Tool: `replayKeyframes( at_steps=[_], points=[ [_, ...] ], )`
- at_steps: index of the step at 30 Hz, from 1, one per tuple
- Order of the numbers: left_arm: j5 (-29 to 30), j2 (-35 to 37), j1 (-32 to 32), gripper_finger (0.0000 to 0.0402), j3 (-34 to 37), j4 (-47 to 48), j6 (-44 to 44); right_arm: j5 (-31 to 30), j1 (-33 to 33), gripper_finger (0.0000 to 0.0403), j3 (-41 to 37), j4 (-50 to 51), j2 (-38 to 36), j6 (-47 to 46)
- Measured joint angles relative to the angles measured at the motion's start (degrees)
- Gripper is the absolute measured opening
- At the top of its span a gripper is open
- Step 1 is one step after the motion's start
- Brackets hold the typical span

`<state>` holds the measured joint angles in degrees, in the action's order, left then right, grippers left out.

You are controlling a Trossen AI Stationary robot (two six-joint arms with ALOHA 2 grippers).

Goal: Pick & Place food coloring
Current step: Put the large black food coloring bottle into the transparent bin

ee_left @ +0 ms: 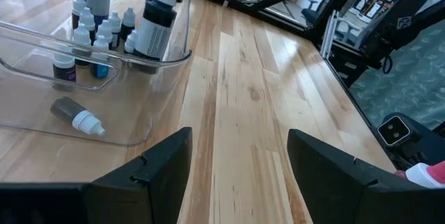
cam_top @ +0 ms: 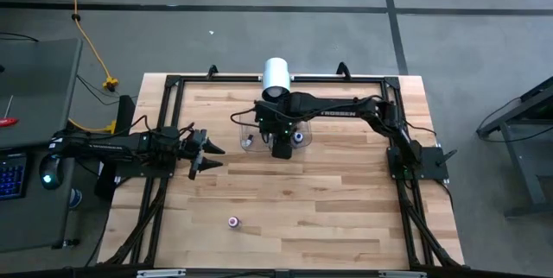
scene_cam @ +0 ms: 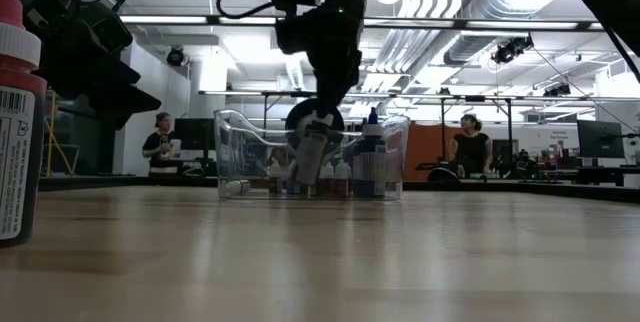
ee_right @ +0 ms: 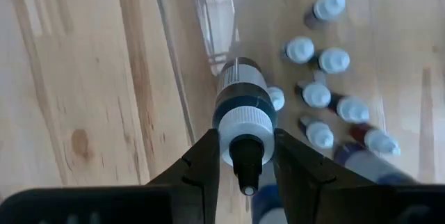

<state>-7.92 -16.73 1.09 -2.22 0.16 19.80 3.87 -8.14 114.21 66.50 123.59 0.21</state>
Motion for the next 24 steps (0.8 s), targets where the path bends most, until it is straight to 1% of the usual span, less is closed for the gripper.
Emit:
replayKeyframes(
  at_steps=[8, 24],
  points=[
    [0.0, 0.0, 0.0, 0.0234, 0.0, 0.0, 0.0, -0.4, -0.5, 0.0102, 0.0, 7.1, 0.0, -1.1],
    [0.0, 0.0, 0.0, 0.0234, 0.0, 0.0, 0.0, 0.5, -0.8, 0.0104, 0.0, 6.8, 0.0, 0.8]
  ],
)
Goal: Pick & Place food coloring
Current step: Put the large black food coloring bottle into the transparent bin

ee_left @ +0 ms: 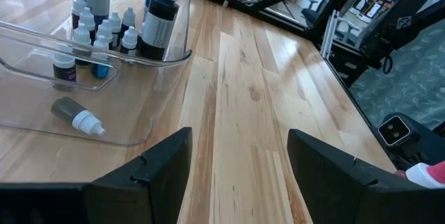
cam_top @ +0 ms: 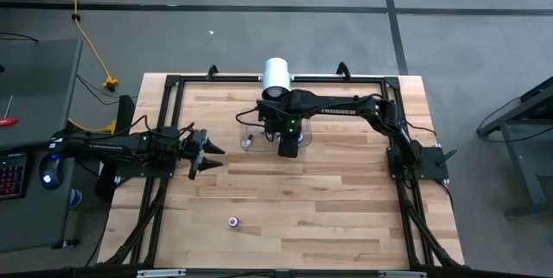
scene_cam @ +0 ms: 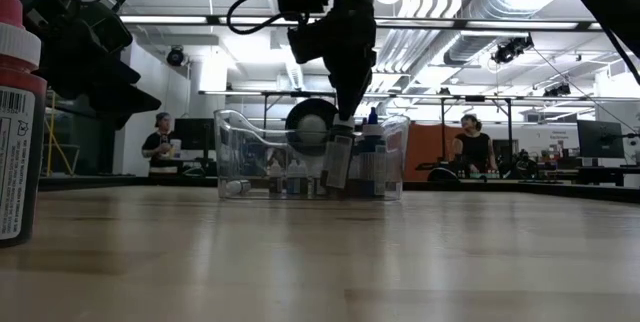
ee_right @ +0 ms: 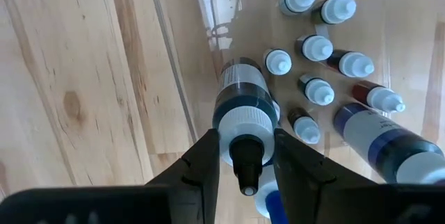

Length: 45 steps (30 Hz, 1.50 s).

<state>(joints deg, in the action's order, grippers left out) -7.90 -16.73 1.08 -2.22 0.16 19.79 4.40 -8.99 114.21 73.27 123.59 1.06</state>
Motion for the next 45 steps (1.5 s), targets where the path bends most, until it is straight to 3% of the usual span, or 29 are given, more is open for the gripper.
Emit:
replayKeyframes(
  at_steps=[35, 45],
  points=[
    [0.0, 0.0, 0.0, 0.0234, 0.0, 0.0, 0.0, 0.4, 0.0, 0.0107, 0.0, 2.2, 0.0, 5.6],
    [0.0, 0.0, 0.0, 0.0234, 0.0, 0.0, 0.0, 0.2, 0.0, 0.0139, 0.0, 0.4, -0.1, 6.0]
  ],
)
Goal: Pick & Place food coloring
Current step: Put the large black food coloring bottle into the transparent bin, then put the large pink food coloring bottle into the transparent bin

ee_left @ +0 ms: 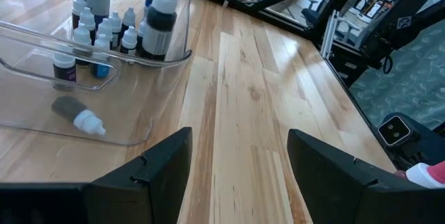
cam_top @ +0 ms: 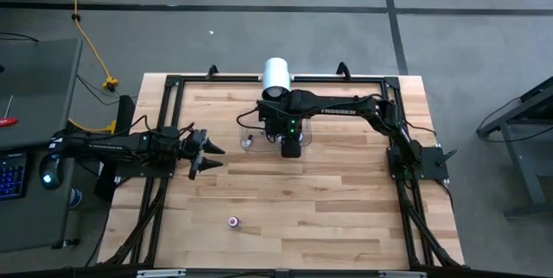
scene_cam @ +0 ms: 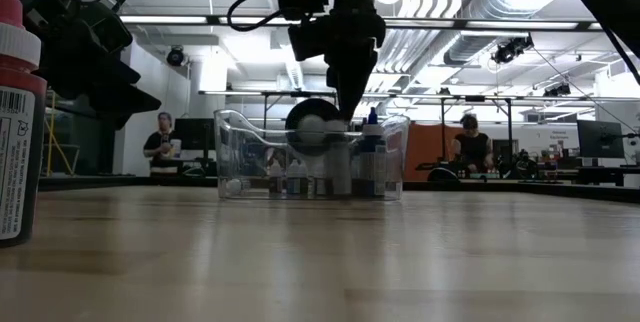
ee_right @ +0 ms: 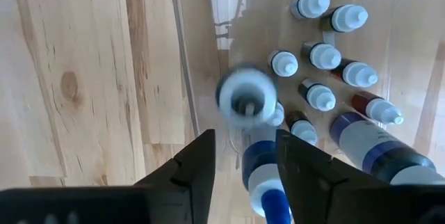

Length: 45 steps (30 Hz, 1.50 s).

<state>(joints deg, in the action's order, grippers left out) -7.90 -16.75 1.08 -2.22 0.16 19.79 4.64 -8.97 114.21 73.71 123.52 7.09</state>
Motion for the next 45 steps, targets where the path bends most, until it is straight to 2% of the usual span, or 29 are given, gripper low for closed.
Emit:
replayKeyframes(
  at_steps=[7, 16, 26, 32, 37, 42, 45],
  points=[
    [0.0, 0.0, 0.0, 0.0234, 0.0, 0.0, 0.0, -0.2, 0.0, 0.0139, 0.0, -0.1, 0.0, 0.4],
    [0.0, 0.0, 0.0, 0.0234, 0.0, 0.0, 0.0, -3.3, 0.0, 0.014, 0.0, -0.2, 0.0, 0.1],
    [0.0, 0.0, 0.0, 0.0234, 0.0, 0.0, 0.0, -2.3, 0.1, 0.014, 0.1, -0.6, -4.5, -1.3],
    [0.0, 0.0, 0.0, 0.0234, 0.0, 0.0, 0.0, 1.9, 2.1, 0.0135, 0.1, 0.2, -7.7, -1.9],
    [0.0, 0.0, 0.0, 0.0234, 0.0, 0.0, 0.0, 3.2, 3.3, 0.0102, 0.1, 0.8, -11.5, -0.6],
    [0.0, 0.0, 0.0, 0.0234, 0.0, 0.0, 0.0, 2.3, 4.5, 0.0034, -0.3, 1.4, -15.5, 0.8],
    [0.0, 0.0, 0.0, 0.0234, 0.0, 0.0, 0.0, 2.4, 5.4, 0.0006, -4.7, -0.8, -19.5, 0.9]
  ],
)
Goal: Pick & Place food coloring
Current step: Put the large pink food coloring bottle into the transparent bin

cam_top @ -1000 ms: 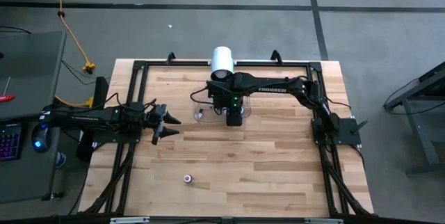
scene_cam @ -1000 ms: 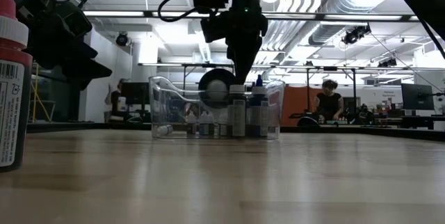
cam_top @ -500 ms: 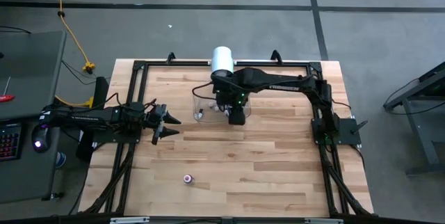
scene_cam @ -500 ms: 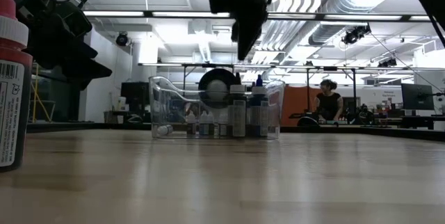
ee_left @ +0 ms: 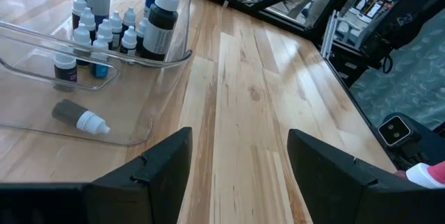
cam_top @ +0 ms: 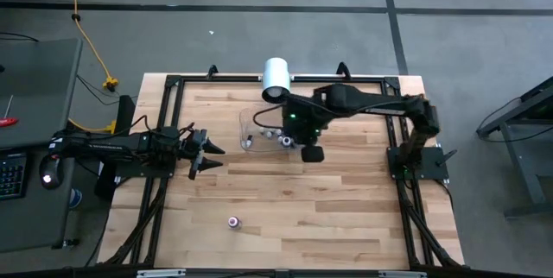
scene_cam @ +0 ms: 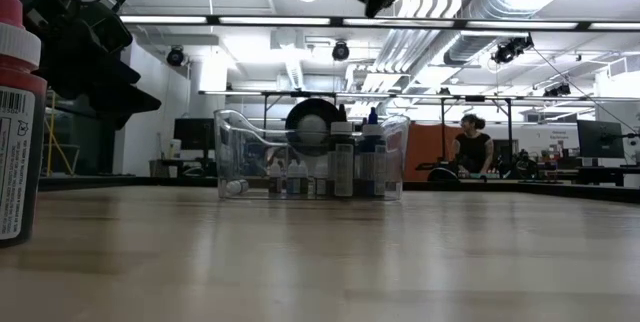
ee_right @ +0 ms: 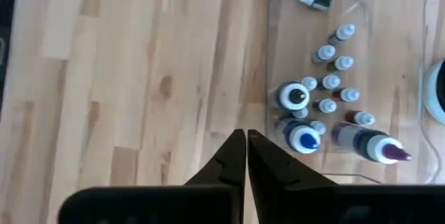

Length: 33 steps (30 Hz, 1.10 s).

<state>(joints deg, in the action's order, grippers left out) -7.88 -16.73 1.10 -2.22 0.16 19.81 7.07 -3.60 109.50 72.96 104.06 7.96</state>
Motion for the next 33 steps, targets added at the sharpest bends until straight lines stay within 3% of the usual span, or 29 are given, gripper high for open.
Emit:
replayKeyframes(
  at_steps=[11, 25, 33],
  points=[
    [0.0, 0.0, 0.0, 0.0234, 0.0, 0.0, 0.0, 4.1, 2.3, 0.0001, -37.3, -31.2, -21.6, -11.2],
    [0.0, 0.0, 0.0, 0.0234, 0.0, 0.0, 0.0, -5.6, 6.8, 0.0, -70.4, -59.8, -50.1, -22.1],
    [0.0, 0.0, 0.0, 0.0234, 0.0, 0.0, 0.0, -11.1, 7.9, 0.0, -84.5, -67.9, -65.8, -27.3]
  ],
)
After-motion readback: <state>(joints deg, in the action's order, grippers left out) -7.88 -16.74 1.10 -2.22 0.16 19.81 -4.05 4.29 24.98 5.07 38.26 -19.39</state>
